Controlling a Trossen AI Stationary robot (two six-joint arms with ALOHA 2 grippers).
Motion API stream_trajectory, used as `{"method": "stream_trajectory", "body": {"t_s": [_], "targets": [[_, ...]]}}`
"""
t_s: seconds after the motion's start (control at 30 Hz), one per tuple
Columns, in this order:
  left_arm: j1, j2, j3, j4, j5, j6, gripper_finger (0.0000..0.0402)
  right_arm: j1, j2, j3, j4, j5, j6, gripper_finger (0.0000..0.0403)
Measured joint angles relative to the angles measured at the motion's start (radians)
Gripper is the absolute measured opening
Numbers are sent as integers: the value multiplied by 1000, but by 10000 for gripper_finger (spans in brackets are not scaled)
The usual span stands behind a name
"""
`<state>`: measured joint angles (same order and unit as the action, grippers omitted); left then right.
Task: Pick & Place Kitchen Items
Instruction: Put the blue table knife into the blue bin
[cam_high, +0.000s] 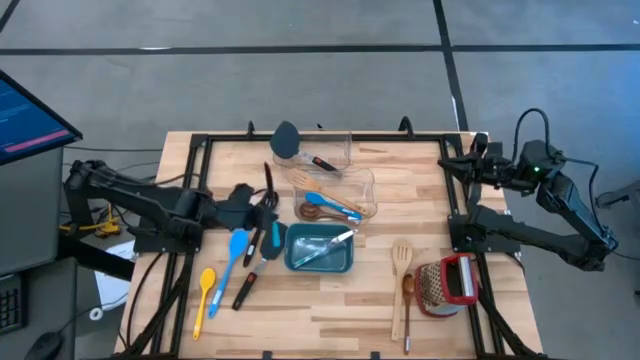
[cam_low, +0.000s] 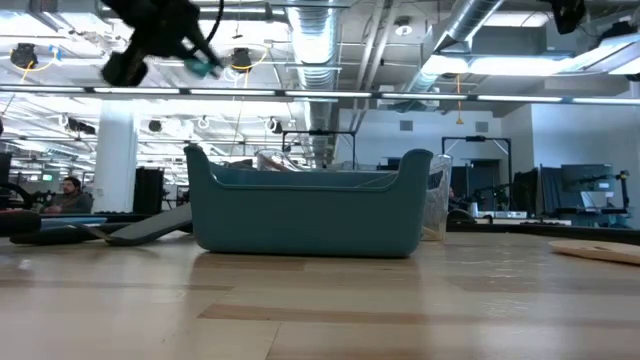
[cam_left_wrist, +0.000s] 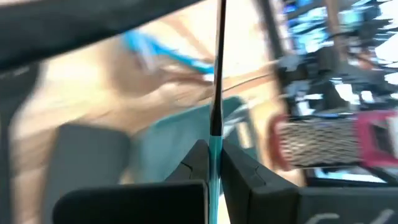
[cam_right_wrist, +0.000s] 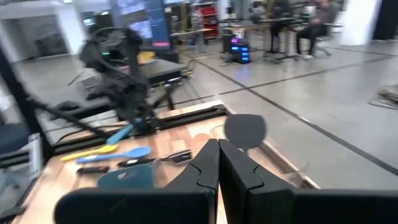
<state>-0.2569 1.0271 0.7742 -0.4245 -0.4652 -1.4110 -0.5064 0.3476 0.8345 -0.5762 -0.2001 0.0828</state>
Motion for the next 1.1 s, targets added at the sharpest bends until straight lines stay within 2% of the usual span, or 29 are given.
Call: {"method": "stream_trajectory", "body": {"t_s": [0.17,0.37,0.5,0.8,0.93,1.1], "targets": [[27,44,0,226,-12,213,2,0,0,0,0,98,50,0],[62,149,4,403,-17,532,2,0,0,0,0,123,103,0],[71,239,63,399,-25,667,2,0,0,0,0,123,134,0],[74,420,277,365,-14,982,2,0,0,0,0,123,136,0],[74,458,355,213,28,1015,2,0,0,0,0,123,137,0],[74,501,408,46,134,1013,2,0,0,0,0,123,136,0]]}}
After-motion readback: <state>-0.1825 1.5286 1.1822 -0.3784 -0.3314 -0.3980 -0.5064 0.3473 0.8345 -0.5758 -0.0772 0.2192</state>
